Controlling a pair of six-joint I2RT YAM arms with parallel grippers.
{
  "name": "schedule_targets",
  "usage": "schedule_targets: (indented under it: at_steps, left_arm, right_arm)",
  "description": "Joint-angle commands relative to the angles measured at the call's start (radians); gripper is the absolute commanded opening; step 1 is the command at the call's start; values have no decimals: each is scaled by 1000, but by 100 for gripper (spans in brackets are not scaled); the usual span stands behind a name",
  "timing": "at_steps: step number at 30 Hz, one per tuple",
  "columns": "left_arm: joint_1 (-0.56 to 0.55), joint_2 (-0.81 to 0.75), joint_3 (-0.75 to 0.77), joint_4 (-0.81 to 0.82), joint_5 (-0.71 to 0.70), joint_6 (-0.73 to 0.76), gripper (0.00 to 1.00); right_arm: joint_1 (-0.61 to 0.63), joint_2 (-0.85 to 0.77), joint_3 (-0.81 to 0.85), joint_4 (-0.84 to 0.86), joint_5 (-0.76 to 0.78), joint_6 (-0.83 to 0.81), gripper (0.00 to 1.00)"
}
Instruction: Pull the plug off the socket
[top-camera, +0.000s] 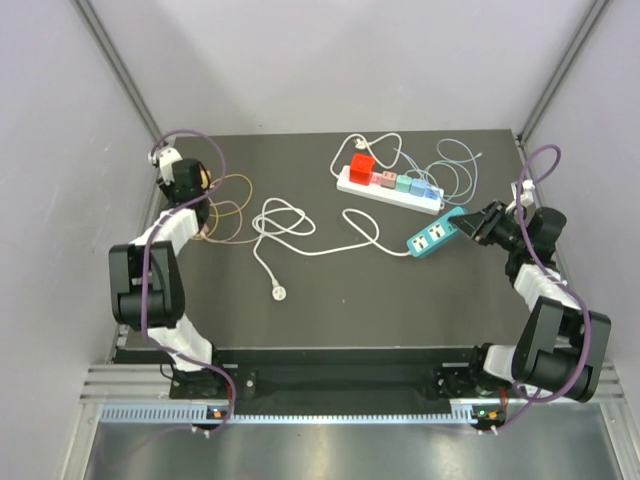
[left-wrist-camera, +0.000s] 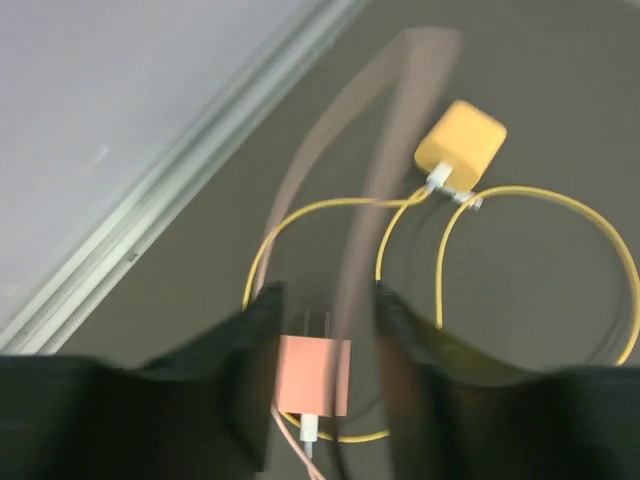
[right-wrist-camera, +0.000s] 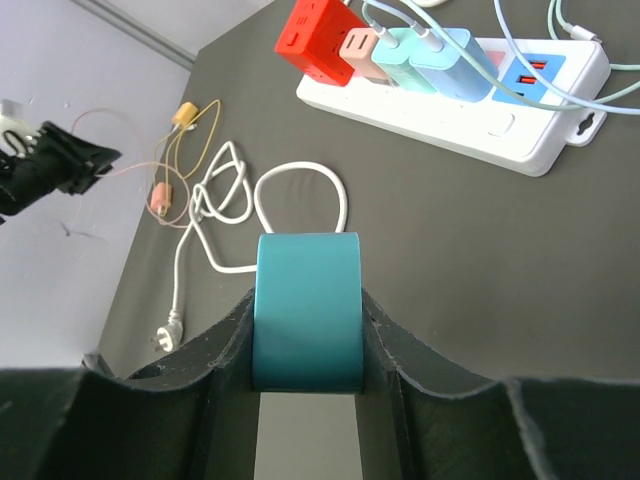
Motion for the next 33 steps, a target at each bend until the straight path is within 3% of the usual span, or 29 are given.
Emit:
schedule_targets:
  at_steps: [1, 2, 4, 6, 9, 21, 25, 28, 33]
  left_arm:
    - [45, 35, 95, -67, 144, -91, 51]
    - [58, 35, 98, -81, 175, -100, 62]
    - [68, 13, 95, -79, 266, -103, 70]
    - [81, -26, 93, -72, 317, -101, 86]
    - [84, -88, 96, -76, 376, -101, 96]
    - [82, -392, -28, -116, 532, -106, 99]
    - [84, -457, -107, -176, 719, -158, 99]
    - [76, -463, -184, -220, 886, -236, 91]
    - [-36, -449, -302, -294, 845, -305, 83]
  right_arm:
    - [-11, -11, 36, 30, -4, -24, 0]
    - [-11, -8, 36, 28, -4, -27, 0]
    - [-11, -7, 38, 27, -4, -28, 0]
    - [-11, -2, 38, 27, -4, -31, 0]
    - [-11, 3, 38, 27, -7, -31, 0]
    - [-9, 29, 41, 13, -7, -51, 0]
    - [-3, 27, 39, 17, -10, -53, 0]
    - [-1, 27, 39, 16, -9, -54, 0]
    - [-1, 29, 38, 14, -3, -56, 0]
